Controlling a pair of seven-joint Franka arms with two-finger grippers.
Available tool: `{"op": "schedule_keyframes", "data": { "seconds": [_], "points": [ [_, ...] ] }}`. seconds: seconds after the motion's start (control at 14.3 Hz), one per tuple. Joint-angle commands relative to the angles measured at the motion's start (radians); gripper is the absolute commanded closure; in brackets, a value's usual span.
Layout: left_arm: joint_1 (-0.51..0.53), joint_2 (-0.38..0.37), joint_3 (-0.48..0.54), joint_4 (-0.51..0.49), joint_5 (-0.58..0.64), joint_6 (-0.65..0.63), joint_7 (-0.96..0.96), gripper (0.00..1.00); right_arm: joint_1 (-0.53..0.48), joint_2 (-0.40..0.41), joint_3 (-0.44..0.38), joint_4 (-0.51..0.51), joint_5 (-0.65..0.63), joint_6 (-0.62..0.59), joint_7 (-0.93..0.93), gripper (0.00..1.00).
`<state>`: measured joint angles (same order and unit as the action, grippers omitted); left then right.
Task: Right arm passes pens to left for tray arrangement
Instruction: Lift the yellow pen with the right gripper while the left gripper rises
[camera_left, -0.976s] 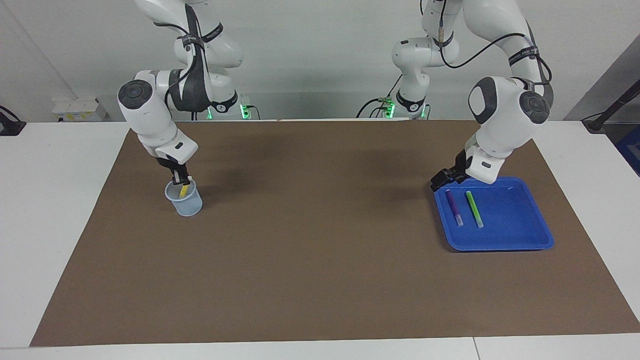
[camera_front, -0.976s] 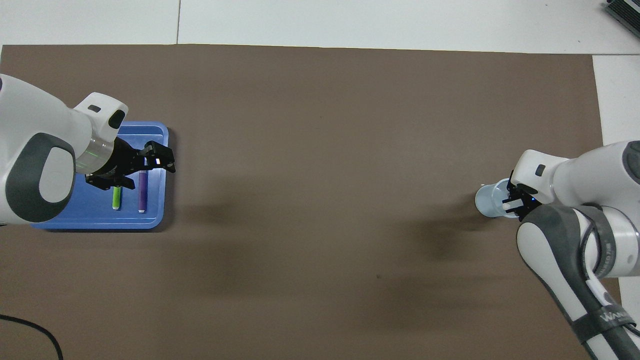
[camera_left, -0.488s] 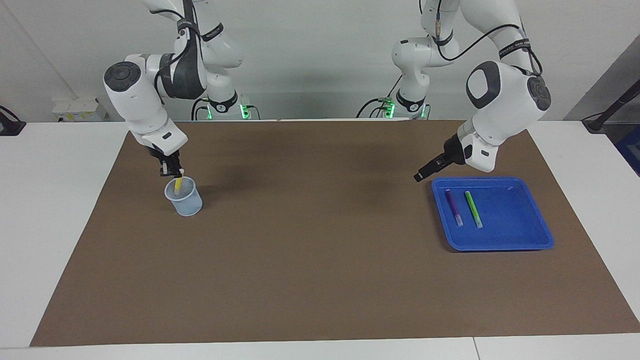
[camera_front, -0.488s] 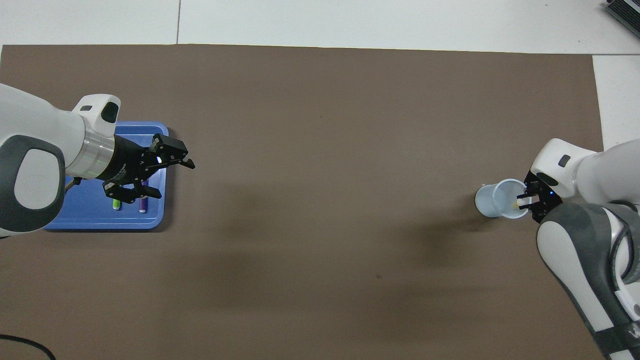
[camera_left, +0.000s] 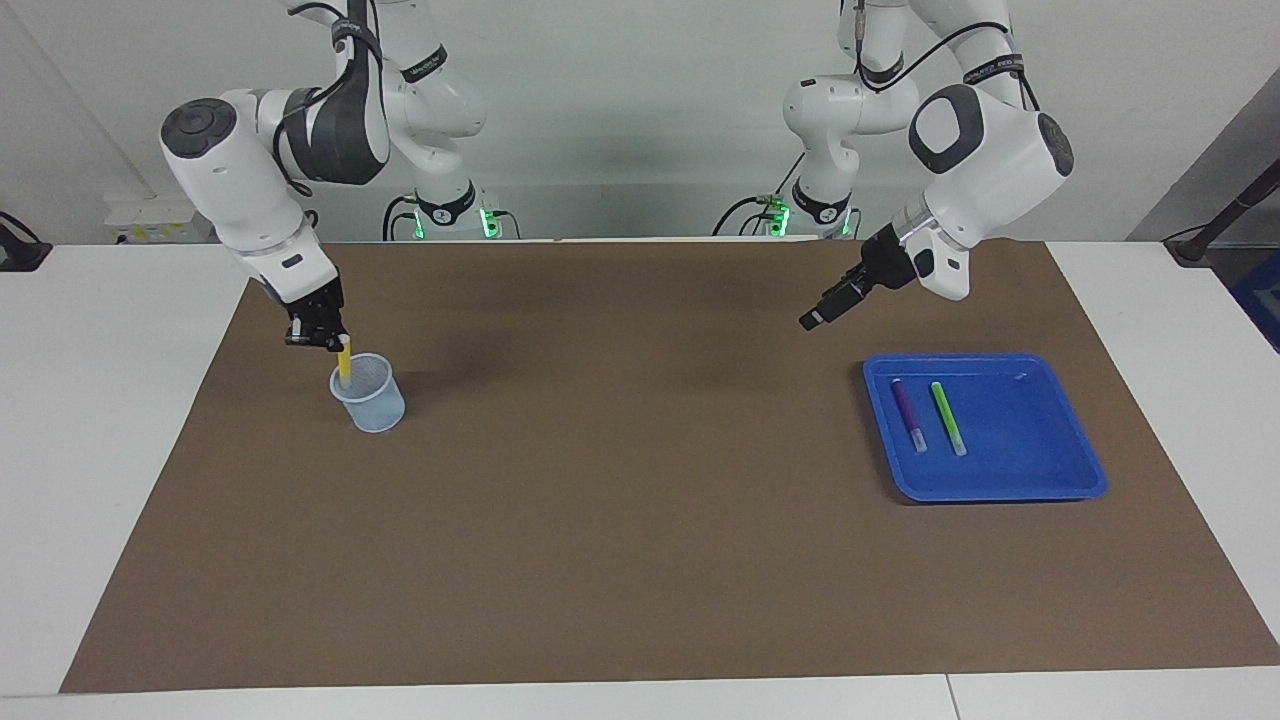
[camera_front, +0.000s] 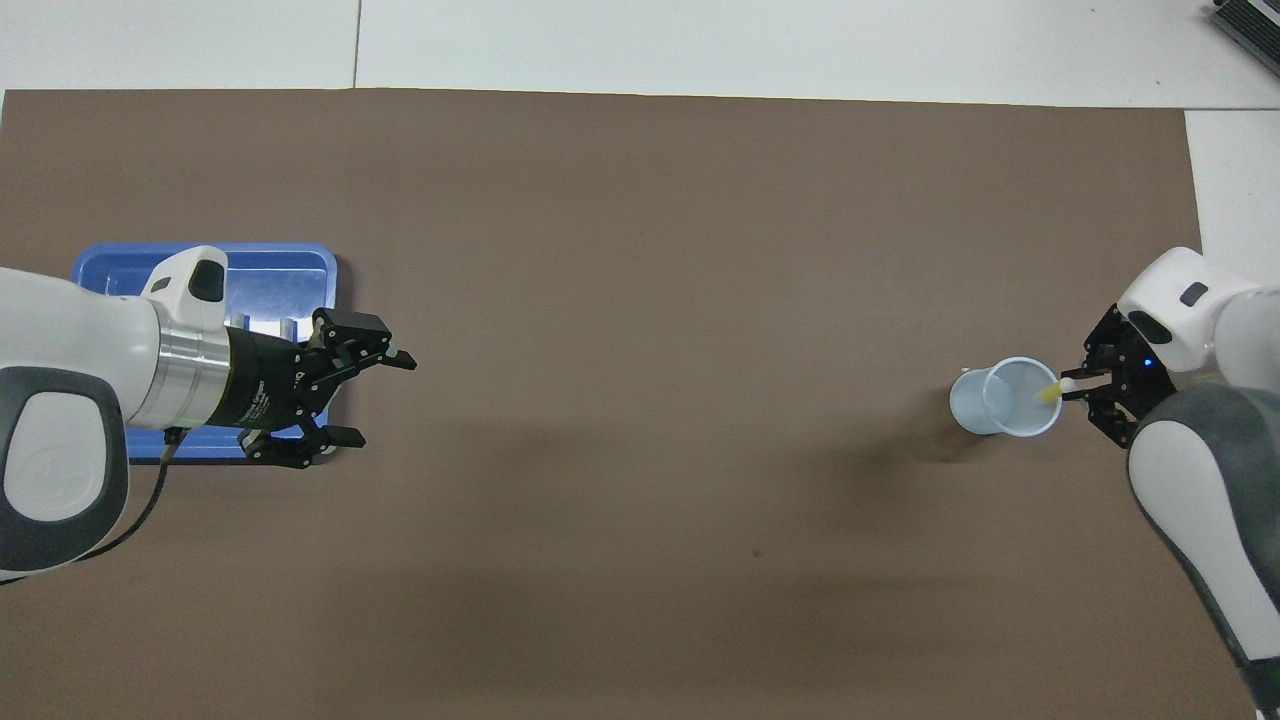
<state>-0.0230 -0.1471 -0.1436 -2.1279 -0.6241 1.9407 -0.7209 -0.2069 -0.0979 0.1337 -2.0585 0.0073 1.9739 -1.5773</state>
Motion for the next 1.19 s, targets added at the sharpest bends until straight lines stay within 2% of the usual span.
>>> {"op": "schedule_keyframes", "data": {
  "seconds": [0.0,0.28,0.63,0.84,1.12],
  "points": [
    [-0.034,-0.055,0.010,-0.060,-0.031,0.041,-0.098,0.00,-0.002,-0.025,0.014,0.035,0.014,-0.021,0.025,1.00],
    [-0.052,-0.097,0.010,-0.089,-0.077,0.079,-0.190,0.00,0.004,-0.025,0.046,0.109,0.026,-0.084,0.166,1.00],
    [-0.072,-0.115,0.010,-0.096,-0.080,0.083,-0.216,0.00,0.006,-0.025,0.075,0.146,0.141,-0.184,0.455,1.00],
    [-0.072,-0.117,0.012,-0.096,-0.120,0.084,-0.245,0.02,0.004,-0.042,0.075,0.135,0.307,-0.260,0.798,1.00],
    [-0.083,-0.118,0.010,-0.110,-0.176,0.148,-0.365,0.04,0.072,-0.057,0.080,0.104,0.498,-0.234,1.295,1.00]
  ]
}}
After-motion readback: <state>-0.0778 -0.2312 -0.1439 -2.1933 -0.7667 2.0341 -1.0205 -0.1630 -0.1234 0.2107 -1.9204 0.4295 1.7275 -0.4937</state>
